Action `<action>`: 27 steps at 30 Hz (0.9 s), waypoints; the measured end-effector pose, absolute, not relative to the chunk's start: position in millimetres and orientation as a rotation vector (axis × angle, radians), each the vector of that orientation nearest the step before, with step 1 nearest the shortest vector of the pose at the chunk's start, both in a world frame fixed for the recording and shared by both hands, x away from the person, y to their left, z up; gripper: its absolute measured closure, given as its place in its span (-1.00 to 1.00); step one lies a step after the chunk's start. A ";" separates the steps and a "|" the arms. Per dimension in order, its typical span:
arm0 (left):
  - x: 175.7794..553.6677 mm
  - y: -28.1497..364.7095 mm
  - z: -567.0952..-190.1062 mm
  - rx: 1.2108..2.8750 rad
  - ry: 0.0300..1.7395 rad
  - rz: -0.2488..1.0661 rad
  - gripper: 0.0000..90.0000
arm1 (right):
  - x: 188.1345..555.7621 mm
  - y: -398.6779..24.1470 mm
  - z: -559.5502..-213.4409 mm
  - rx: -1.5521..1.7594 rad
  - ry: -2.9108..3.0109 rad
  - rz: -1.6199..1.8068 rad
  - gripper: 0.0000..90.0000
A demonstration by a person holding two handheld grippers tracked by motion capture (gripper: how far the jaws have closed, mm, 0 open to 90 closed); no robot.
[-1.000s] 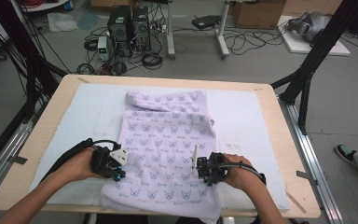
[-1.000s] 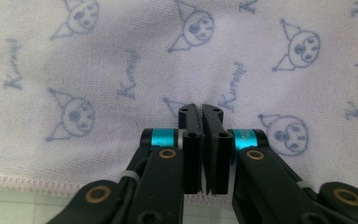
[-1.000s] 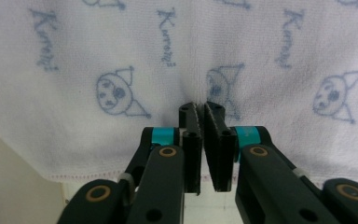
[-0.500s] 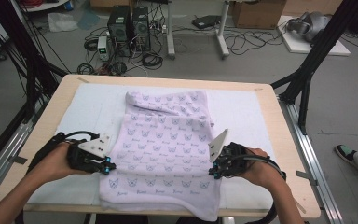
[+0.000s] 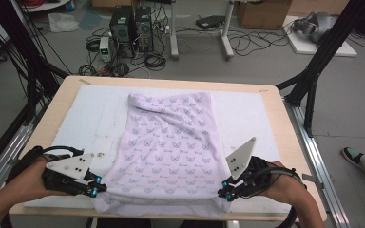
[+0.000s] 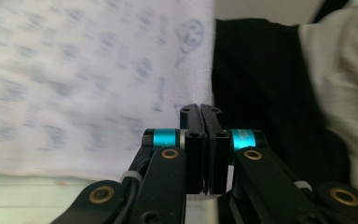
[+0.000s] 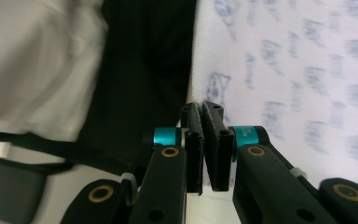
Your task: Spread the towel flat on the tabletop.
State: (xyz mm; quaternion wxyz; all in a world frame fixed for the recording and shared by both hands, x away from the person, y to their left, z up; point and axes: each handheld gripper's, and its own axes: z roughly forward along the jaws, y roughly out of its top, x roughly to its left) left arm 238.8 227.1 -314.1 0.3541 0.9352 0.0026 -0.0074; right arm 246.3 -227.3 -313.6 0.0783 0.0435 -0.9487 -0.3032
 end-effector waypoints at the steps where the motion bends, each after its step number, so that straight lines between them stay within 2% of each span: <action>1: 239.8 228.3 -310.9 2.403 0.000 -0.025 0.96 | 249.4 -228.1 -313.4 0.111 -2.808 -0.930 0.94; 2: 239.4 229.4 -306.5 2.393 -0.016 0.010 0.96 | 250.3 -228.6 -312.3 0.132 -2.790 -0.943 0.94; 8: 242.0 235.0 -301.5 2.380 0.027 0.012 0.95 | 255.7 -233.3 -302.0 0.138 -2.766 -1.068 0.94; 15: 231.1 226.6 -320.8 2.394 -0.090 -0.162 0.95 | 249.3 -221.4 -316.6 0.222 -2.712 -0.964 0.93; 18: 236.5 228.5 -316.6 2.368 -0.067 -0.085 0.92 | 251.4 -223.6 -320.9 0.205 -2.698 -0.988 0.89; 19: 239.3 229.3 -316.8 2.366 -0.030 -0.079 0.78 | 252.8 -224.5 -321.9 0.192 -2.701 -1.002 0.74; 20: 241.8 229.9 -317.0 2.363 -0.024 -0.112 0.76 | 253.2 -224.4 -323.0 0.168 -2.705 -1.009 0.68; 22: 243.3 229.2 -320.0 2.350 -0.036 -0.104 0.75 | 254.1 -223.1 -324.6 0.177 -2.724 -0.971 0.67; 23: 245.0 228.4 -322.4 2.360 -0.031 -0.084 0.64 | 254.6 -223.3 -325.3 0.169 -2.736 -0.962 0.56; 24: 247.7 227.7 -325.4 2.366 -0.015 -0.054 0.44 | 256.3 -223.7 -326.3 0.142 -2.762 -0.974 0.44; 27: 256.2 225.5 -336.4 2.398 0.048 0.014 0.40 | 262.4 -223.7 -330.6 0.036 -2.865 -0.928 0.29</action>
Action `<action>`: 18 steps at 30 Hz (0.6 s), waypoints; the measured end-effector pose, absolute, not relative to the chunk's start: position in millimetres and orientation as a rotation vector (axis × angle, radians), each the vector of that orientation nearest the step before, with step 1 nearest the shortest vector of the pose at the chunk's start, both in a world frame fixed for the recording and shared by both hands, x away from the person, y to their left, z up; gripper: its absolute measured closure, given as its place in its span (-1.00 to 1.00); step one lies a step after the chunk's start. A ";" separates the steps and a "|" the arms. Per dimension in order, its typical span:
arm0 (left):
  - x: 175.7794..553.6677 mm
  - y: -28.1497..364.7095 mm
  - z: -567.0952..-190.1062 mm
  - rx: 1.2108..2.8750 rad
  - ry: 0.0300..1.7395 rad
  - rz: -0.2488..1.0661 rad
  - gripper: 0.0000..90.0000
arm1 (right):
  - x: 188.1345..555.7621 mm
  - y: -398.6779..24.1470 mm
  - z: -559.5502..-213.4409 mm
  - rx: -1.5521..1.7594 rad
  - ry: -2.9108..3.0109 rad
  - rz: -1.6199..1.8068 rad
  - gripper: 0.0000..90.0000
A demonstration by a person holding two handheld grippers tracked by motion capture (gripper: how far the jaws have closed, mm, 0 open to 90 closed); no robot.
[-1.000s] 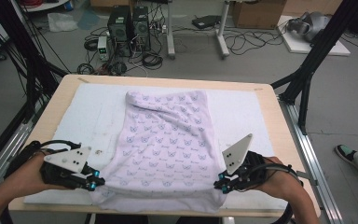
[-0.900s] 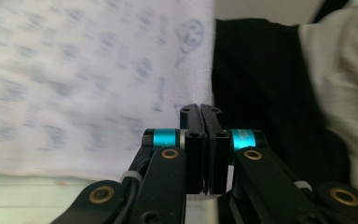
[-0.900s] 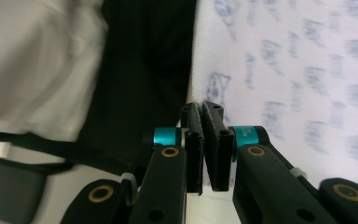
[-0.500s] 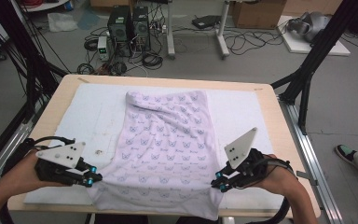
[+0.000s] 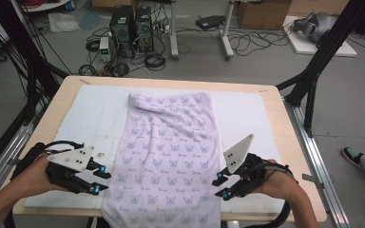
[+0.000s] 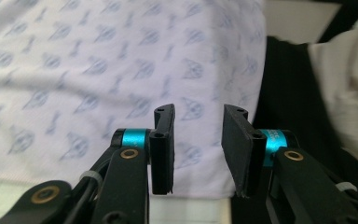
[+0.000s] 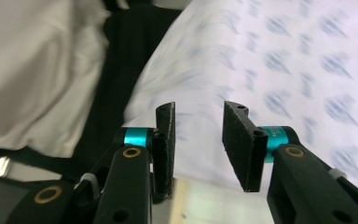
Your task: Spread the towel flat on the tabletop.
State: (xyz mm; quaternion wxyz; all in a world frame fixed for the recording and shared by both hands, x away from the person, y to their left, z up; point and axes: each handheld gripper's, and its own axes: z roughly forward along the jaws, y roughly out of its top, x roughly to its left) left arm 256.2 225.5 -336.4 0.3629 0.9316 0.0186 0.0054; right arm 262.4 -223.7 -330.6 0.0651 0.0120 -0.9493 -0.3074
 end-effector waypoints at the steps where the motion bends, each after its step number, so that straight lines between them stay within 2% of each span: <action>1: 259.6 224.0 -340.7 2.422 0.068 0.037 0.35 | 264.3 -221.8 -333.6 0.012 -2.893 -0.919 0.29; 4: 266.4 214.7 -358.9 2.498 0.107 0.079 0.31 | 269.2 -212.8 -345.1 -0.034 -2.981 -0.811 0.27; 9: 272.9 197.7 -387.6 2.578 0.084 0.060 0.29 | 278.2 -192.6 -373.0 -0.086 -3.103 -0.501 0.26; 18: 296.0 185.4 -409.7 2.663 0.130 0.071 0.46 | 297.5 -171.8 -395.8 -0.115 -3.190 -0.264 0.40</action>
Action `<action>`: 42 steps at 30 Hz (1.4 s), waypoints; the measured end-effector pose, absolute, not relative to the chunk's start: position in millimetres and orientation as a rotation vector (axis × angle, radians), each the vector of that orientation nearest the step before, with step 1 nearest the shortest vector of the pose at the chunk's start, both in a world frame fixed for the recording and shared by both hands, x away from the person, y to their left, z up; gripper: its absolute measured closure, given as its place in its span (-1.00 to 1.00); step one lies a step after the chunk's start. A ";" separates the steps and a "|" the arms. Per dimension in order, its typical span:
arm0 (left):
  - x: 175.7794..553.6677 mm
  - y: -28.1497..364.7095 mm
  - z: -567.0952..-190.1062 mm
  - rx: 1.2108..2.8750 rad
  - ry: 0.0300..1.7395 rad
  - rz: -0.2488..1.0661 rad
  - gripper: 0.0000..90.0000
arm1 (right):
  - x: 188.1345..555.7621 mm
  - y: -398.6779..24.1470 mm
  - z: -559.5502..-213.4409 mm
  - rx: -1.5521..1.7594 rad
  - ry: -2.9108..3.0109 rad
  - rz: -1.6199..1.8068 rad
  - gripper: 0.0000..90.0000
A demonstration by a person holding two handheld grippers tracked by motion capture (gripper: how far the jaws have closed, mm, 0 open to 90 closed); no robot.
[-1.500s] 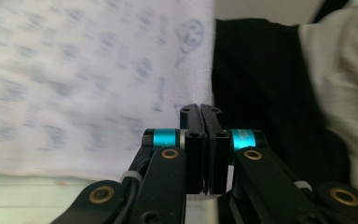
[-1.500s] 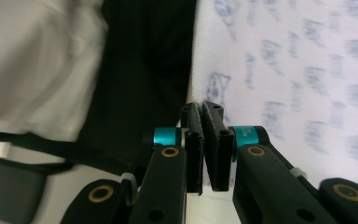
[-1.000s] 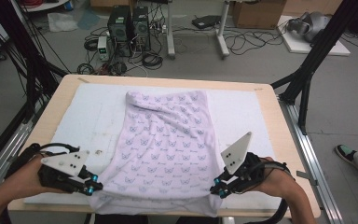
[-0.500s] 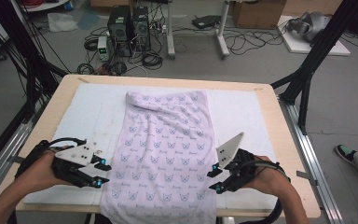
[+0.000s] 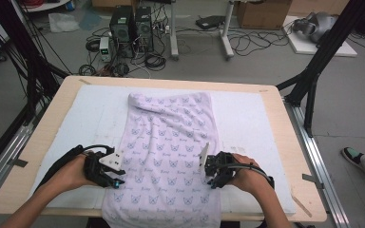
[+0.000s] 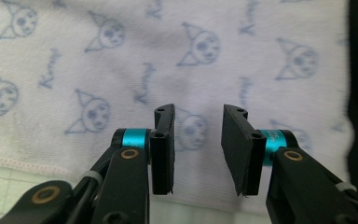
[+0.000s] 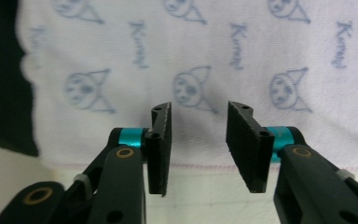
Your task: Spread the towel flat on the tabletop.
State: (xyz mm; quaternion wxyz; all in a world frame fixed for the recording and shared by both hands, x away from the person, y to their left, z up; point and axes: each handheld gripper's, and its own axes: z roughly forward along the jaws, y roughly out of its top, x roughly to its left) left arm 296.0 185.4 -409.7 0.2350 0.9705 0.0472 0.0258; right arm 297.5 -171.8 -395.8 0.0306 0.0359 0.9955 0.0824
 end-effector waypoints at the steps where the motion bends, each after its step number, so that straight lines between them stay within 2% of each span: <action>1: 298.2 184.2 -412.0 2.674 0.136 0.071 0.52 | 299.7 -170.5 -397.8 0.115 3.069 0.230 0.48; 5: 302.5 183.6 -416.1 2.660 0.155 0.028 0.63 | 306.4 -166.7 -405.9 0.130 3.092 0.144 0.68; 7: 303.2 184.1 -416.8 2.646 0.158 0.020 0.81 | 307.9 -166.7 -406.0 0.155 3.115 0.145 0.87; 8: 302.8 183.4 -417.1 2.646 0.163 0.020 0.91 | 307.8 -166.4 -406.0 0.159 3.118 0.145 0.92; 9: 302.2 182.4 -416.4 2.653 0.165 0.028 0.93 | 307.5 -165.8 -406.1 0.156 3.113 0.143 0.94; 16: 298.9 185.2 -406.7 2.634 0.196 0.052 0.97 | 303.8 -172.9 -398.5 0.176 3.104 0.197 0.98; 23: 285.4 195.1 -383.4 2.576 0.179 0.077 0.97 | 287.1 -193.8 -372.0 0.176 3.101 0.408 0.98; 28: 263.2 201.7 -369.4 2.537 0.141 0.055 0.97 | 268.8 -208.9 -361.0 0.138 3.116 0.551 0.98; 31: 247.2 208.3 -365.0 2.496 0.081 -0.011 0.96 | 253.6 -217.3 -359.4 0.083 3.151 0.662 0.97; 32: 243.7 210.3 -365.6 2.489 0.062 -0.033 0.93 | 249.6 -218.8 -361.5 0.055 3.177 0.695 0.95; 33: 241.3 212.4 -366.1 2.476 0.036 -0.009 0.79 | 246.3 -219.9 -363.4 0.017 3.186 0.692 0.78; 34: 241.8 214.1 -366.6 2.464 0.044 0.030 0.48 | 243.6 -221.7 -364.9 0.015 3.137 0.705 0.40; 35: 245.0 215.5 -366.3 2.472 0.086 0.053 0.27 | 245.0 -223.9 -365.5 0.058 3.112 0.721 0.33; 39: 262.8 213.3 -369.4 2.488 0.169 0.136 0.25 | 258.4 -220.8 -367.5 0.163 3.020 0.696 0.27; 42: 275.8 205.9 -379.5 2.529 0.180 0.142 0.24 | 271.0 -210.5 -373.4 0.184 3.002 0.618 0.27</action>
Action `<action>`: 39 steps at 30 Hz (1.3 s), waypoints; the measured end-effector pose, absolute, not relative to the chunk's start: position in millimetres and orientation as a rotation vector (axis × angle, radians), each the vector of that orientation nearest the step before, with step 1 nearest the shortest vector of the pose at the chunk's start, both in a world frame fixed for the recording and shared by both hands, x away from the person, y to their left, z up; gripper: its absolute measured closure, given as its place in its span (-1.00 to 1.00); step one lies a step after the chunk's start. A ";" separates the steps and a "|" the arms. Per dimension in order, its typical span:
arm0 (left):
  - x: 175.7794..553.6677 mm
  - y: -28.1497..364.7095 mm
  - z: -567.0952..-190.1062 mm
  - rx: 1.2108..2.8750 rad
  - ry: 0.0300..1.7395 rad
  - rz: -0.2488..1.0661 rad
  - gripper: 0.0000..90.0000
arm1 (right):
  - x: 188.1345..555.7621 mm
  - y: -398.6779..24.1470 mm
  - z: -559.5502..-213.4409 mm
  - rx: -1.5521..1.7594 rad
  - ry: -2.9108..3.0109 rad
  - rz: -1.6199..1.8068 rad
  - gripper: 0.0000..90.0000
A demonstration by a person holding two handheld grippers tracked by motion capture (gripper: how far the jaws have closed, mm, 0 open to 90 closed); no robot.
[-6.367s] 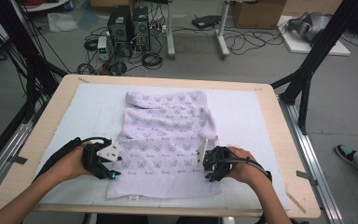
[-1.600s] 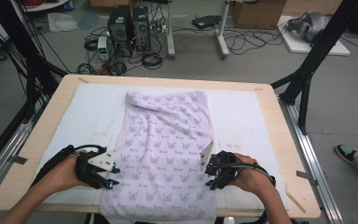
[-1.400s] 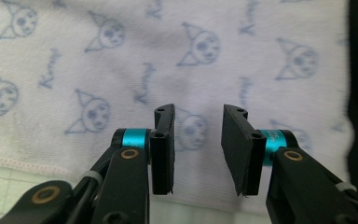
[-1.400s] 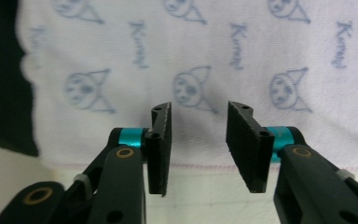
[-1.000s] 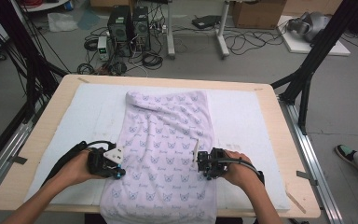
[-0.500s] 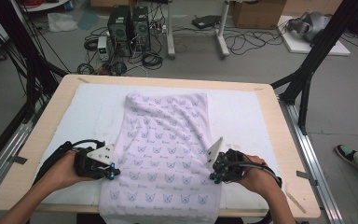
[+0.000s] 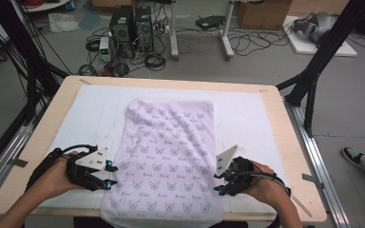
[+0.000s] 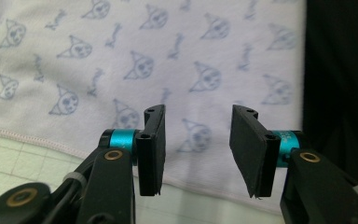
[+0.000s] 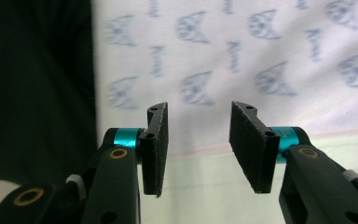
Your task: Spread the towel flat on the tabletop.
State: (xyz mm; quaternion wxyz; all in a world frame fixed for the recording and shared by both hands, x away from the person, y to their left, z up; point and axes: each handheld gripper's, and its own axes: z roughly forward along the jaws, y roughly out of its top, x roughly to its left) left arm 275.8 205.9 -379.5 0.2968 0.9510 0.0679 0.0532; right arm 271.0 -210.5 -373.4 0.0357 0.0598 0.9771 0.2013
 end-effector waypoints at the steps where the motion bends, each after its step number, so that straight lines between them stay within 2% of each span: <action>1: 280.6 203.7 -383.9 2.542 0.184 0.139 0.24 | 275.7 -207.1 -376.7 0.194 3.004 0.587 0.27; 8: 304.1 197.6 -410.5 2.627 0.197 0.090 0.43 | 297.1 -187.6 -398.7 0.137 3.066 0.314 0.40; 12: 310.0 195.0 -416.7 2.639 0.207 0.057 0.53 | 305.1 -182.2 -406.6 0.118 3.102 0.240 0.56; 13: 310.9 194.6 -417.1 2.635 0.216 0.040 0.61 | 306.5 -182.1 -406.5 0.125 3.119 0.241 0.70; 15: 312.9 193.8 -417.8 2.627 0.225 0.013 0.91 | 309.4 -180.6 -406.5 0.144 3.145 0.237 0.91; 20: 311.9 191.3 -415.3 2.647 0.249 0.014 0.97 | 312.0 -181.6 -405.4 0.173 3.163 0.246 0.97; 26: 302.6 200.7 -401.9 2.609 0.236 0.029 0.97 | 305.5 -193.7 -392.5 0.174 3.162 0.367 0.97; 31: 283.8 209.1 -390.0 2.567 0.194 -0.011 0.97 | 291.6 -206.0 -375.6 0.130 3.156 0.473 0.97; 36: 250.4 219.5 -383.4 2.502 0.049 -0.160 0.96 | 264.2 -216.1 -369.3 -0.047 3.255 0.640 0.97; 37: 246.9 220.9 -383.5 2.492 0.009 -0.130 0.94 | 260.7 -218.6 -369.3 -0.063 3.247 0.680 0.92; 38: 246.6 221.7 -383.7 2.489 0.010 -0.082 0.81 | 259.3 -221.4 -368.8 -0.052 3.205 0.703 0.56; 39: 250.1 222.1 -383.7 2.491 0.052 -0.047 0.51 | 259.5 -224.5 -368.4 0.002 3.134 0.728 0.40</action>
